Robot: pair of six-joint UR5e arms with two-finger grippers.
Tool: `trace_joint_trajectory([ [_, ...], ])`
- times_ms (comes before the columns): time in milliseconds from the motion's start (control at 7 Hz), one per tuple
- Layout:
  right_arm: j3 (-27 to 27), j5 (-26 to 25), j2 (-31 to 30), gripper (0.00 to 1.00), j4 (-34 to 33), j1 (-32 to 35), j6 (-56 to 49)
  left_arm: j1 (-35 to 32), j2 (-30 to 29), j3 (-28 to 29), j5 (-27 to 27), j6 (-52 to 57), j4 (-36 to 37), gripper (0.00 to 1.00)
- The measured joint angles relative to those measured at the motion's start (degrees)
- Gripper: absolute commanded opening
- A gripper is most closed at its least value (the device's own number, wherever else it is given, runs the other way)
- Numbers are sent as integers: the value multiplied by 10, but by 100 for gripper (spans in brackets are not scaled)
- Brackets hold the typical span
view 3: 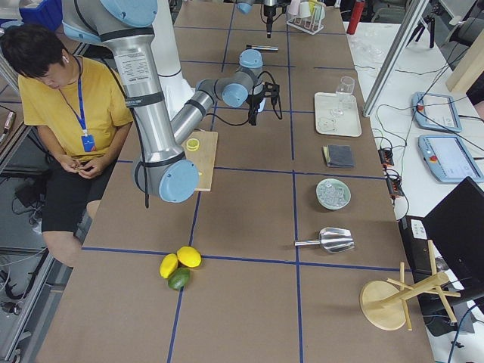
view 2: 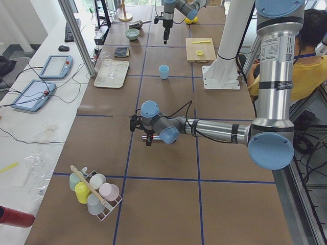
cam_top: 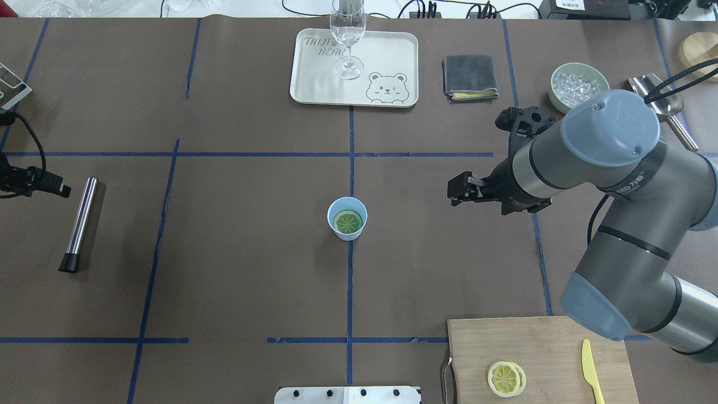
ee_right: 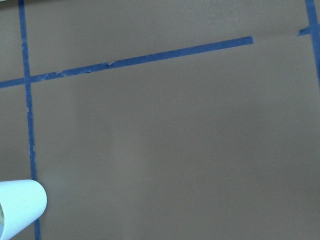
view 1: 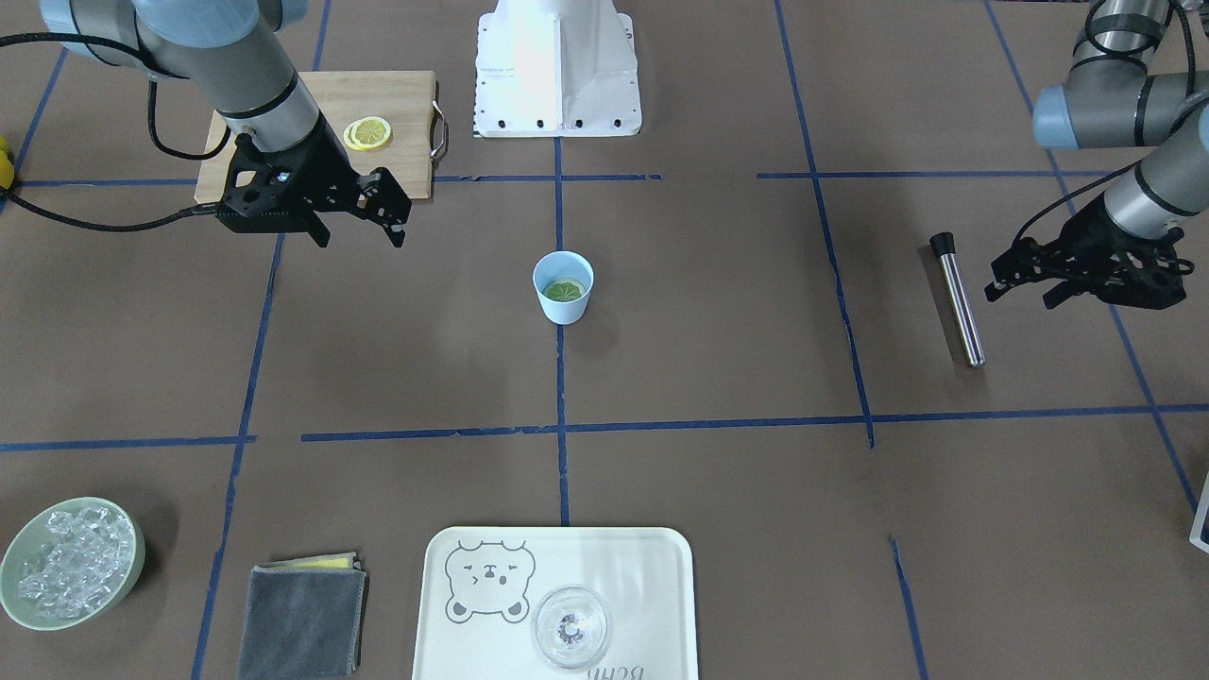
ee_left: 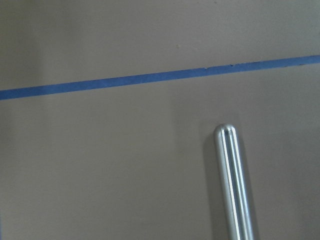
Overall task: Squeeze lemon into cup
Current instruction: 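Raise the right gripper away from the cup while the left gripper reaches the steel muddler, then grasp the steel muddler with the left gripper and lift it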
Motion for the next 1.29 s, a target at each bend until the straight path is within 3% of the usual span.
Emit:
trace_joint_trajectory([
  [429, 0, 1, -6, 100, 2, 4, -9, 43, -37, 44, 52, -22, 5, 88],
  [571, -1, 0, -6, 100, 2, 3, -9, 55, -40, 51, 74, -23, 6, 80],
  [857, -4, 0, -6, 100, 3, 2, -9, 68, -44, 55, 103, -24, 8, 0],
  [1286, -4, 0, -5, 100, 3, 2, -8, 69, -44, 49, 109, -21, 9, 0],
])
